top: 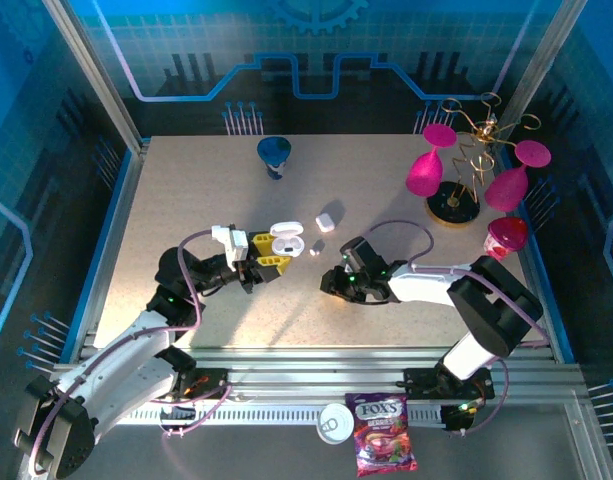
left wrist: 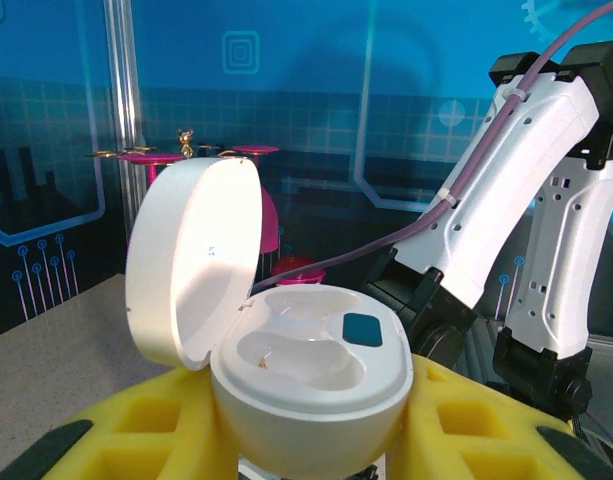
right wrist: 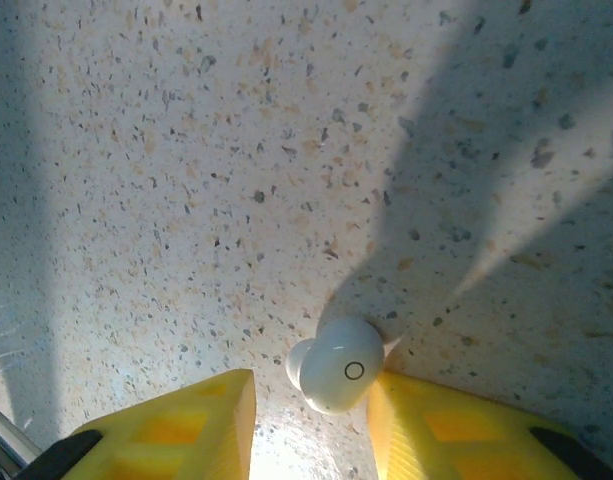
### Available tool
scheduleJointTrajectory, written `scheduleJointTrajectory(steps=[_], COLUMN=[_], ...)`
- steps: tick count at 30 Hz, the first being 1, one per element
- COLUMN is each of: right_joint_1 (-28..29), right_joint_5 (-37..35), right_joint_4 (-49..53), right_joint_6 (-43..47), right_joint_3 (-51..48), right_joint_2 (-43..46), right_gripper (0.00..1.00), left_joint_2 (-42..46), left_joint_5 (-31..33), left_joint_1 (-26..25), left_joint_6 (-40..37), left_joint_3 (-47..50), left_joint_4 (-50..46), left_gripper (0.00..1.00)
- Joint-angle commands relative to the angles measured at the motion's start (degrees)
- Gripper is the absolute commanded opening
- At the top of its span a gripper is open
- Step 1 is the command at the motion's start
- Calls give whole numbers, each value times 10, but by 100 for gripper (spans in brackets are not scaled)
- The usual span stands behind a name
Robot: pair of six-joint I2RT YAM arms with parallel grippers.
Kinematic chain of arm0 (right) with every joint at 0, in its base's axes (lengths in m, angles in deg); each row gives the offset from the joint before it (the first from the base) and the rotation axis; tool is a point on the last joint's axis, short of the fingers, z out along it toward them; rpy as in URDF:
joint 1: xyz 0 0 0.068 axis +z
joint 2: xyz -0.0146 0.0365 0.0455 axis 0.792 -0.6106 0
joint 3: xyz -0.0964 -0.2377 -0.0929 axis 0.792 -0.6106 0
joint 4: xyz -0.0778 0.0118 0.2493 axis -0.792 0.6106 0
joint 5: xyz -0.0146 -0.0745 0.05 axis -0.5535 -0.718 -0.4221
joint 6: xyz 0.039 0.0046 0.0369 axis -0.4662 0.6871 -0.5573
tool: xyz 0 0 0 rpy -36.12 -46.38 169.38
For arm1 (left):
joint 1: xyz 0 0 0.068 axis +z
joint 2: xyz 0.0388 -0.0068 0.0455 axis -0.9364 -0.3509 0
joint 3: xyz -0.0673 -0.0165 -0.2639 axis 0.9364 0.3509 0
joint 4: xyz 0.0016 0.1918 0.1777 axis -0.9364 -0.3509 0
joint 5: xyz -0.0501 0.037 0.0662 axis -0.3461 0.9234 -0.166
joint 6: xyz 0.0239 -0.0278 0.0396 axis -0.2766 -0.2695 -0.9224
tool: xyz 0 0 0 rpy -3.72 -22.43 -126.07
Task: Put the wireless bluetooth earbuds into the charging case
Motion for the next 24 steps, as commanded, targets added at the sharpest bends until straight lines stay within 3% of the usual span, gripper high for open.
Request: scheduleJointTrajectory(steps=[1, 24], right_joint_1=[-19, -27], right_joint_5=[-36, 2], right_joint_4=[20, -19], right_joint_6=[-9, -22], right_joint_3=[19, 13], right_joint_2=[-10, -43], right_gripper=[33, 16], left_joint_2=[3, -7], left_joint_5=[2, 3], left_joint_1=[3, 3], left_joint_6=[-1, -8], left_joint_3=[4, 4], left_joint_4=[9, 9], left_gripper=[21, 21])
